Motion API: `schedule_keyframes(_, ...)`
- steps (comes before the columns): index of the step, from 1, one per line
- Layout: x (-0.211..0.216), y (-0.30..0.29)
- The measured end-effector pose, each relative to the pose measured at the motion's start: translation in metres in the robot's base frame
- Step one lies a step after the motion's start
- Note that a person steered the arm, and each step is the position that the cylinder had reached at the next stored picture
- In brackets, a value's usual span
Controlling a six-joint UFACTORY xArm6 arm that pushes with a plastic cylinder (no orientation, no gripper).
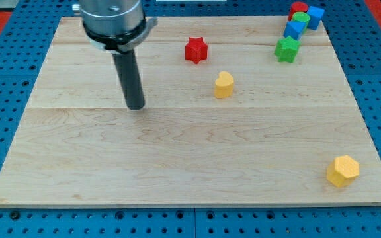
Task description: Push the yellow heart towards up and right
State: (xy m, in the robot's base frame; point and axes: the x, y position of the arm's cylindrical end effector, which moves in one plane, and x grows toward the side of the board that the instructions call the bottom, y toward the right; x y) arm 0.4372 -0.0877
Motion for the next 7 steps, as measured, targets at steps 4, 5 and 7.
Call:
schedule_keyframes(4,-0.002,0.122)
schedule_keyframes(5,-0.016,0.128)
schedule_keyframes(7,-0.062,0.128)
